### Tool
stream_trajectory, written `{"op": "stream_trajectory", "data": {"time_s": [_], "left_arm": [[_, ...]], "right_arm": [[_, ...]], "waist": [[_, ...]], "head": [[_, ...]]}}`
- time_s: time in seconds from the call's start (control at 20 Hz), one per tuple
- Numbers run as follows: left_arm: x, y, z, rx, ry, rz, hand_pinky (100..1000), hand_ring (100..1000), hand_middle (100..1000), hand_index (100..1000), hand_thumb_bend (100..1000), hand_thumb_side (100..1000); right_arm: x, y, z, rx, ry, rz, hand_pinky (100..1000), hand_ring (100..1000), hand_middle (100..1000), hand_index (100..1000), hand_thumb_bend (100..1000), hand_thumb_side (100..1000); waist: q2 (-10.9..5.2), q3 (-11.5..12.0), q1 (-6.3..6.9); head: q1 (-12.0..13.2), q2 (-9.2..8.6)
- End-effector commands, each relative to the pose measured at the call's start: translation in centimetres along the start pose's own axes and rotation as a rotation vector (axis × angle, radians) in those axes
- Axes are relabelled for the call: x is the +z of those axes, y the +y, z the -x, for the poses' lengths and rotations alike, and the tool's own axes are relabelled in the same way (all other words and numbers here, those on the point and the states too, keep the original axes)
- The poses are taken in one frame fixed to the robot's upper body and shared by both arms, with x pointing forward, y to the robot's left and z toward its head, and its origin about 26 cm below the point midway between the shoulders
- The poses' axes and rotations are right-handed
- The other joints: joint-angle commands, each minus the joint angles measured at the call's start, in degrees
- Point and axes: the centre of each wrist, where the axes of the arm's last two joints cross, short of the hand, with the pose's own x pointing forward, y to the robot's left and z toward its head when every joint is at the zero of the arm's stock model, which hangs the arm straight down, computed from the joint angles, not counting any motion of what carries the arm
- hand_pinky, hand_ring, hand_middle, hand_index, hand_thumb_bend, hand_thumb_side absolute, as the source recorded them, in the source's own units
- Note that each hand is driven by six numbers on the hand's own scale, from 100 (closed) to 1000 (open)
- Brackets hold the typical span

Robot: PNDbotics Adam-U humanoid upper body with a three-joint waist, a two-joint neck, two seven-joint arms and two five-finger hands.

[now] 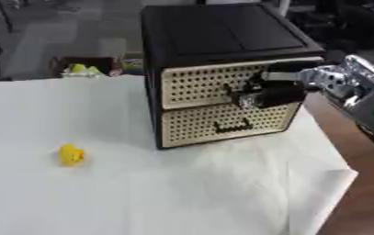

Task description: Pick up objects from table and place into drawer.

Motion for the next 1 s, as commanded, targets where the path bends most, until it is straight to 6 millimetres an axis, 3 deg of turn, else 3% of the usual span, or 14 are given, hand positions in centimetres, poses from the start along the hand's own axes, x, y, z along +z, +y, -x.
{"op": "stream_trajectory", "data": {"time_s": [0.05, 0.4, 0.6, 1.0], "left_arm": [[-0.7, 0.3, -0.8, 0.005, -0.04, -0.008, 785, 894, 867, 907, 100, 1000], [-0.8, 0.3, -0.8, 0.004, -0.042, -0.007, 785, 894, 868, 907, 100, 1000], [-0.8, 0.4, -0.8, 0.001, -0.042, -0.006, 785, 894, 868, 907, 100, 1000], [-0.8, 0.4, -0.8, -0.003, -0.045, -0.001, 785, 894, 869, 908, 100, 1000]], "right_arm": [[0.4, -0.6, 0.3, -0.007, 0.023, -0.01, 100, 100, 100, 774, 207, 938], [0.6, -0.2, 0.2, -0.001, 0.012, -0.028, 100, 100, 100, 767, 202, 940], [0.9, -0.1, 0.1, -0.016, -0.005, -0.047, 100, 100, 100, 763, 202, 1000], [1.4, -0.6, -0.3, -0.086, 0.001, -0.087, 100, 100, 100, 767, 140, 1000]], "waist": [[-1.16, 0.04, 0.01], [-1.22, -0.15, 0.05], [-1.42, -0.3, -0.03], [-1.98, -0.41, -0.46]], "head": [[-0.07, -0.68], [0.0, -0.57], [0.01, -0.43], [-0.15, 0.03]]}}
